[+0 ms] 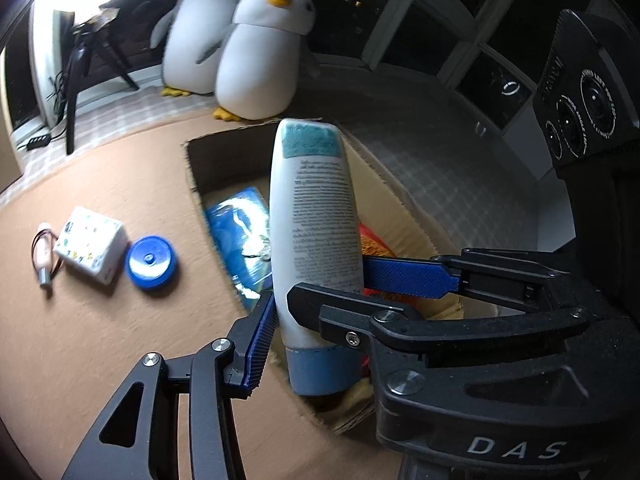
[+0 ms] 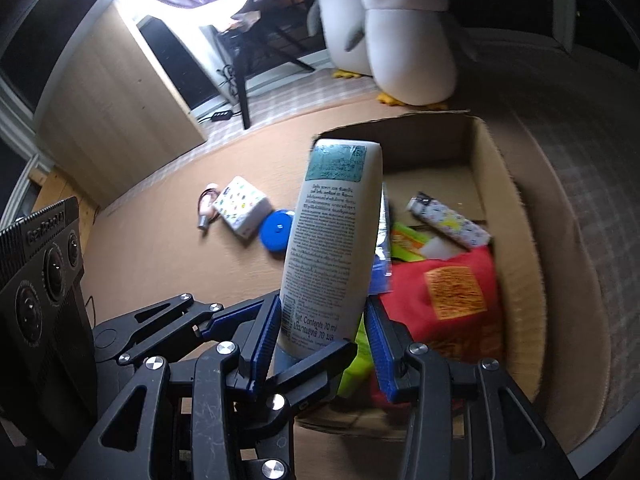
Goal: Organize objects
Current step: 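Carry the sunscreen bottle over the cardboard box with both tools, then open both tools to drop the sunscreen bottle into the box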
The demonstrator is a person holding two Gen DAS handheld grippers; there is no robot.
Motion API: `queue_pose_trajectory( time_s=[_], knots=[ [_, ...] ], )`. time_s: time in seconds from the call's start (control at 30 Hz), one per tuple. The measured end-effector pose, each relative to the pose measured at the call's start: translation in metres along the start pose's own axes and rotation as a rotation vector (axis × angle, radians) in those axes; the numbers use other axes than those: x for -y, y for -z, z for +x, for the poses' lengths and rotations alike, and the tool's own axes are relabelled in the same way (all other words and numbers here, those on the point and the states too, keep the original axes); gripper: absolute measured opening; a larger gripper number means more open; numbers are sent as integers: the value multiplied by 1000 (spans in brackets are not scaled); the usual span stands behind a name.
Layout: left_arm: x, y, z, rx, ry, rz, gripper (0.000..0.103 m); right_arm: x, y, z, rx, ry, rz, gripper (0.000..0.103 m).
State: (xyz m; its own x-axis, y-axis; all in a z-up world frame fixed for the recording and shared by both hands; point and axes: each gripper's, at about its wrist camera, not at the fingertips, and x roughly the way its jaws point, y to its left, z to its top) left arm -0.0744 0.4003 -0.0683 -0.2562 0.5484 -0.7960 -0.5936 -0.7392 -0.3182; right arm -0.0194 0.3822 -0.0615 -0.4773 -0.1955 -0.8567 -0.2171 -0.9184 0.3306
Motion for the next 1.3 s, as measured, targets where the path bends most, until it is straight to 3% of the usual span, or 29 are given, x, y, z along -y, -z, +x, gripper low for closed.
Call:
queue_pose_trajectory(
  time_s=[0.43,0.53,0.6,0.93,1.07,1.3],
  knots=[
    [20,-2,11,-5,-1,9,49,25,4,-4,12,7,35,39],
    [22,-1,9,-4,-11,16,58,28,5,-6,21,20,47,42],
    [23,0,7,1,-22,19,67,29,4,-6,25,26,56,51],
    [8,5,-8,21,-49,-2,69,27,3,-7,38,44,62,56],
    [-3,9,-19,33,-88,-15,81,24,3,-6,46,39,70,56],
    [-34,25,-49,53,-192,-58,94,5,1,-1,60,11,58,59]
  ],
)
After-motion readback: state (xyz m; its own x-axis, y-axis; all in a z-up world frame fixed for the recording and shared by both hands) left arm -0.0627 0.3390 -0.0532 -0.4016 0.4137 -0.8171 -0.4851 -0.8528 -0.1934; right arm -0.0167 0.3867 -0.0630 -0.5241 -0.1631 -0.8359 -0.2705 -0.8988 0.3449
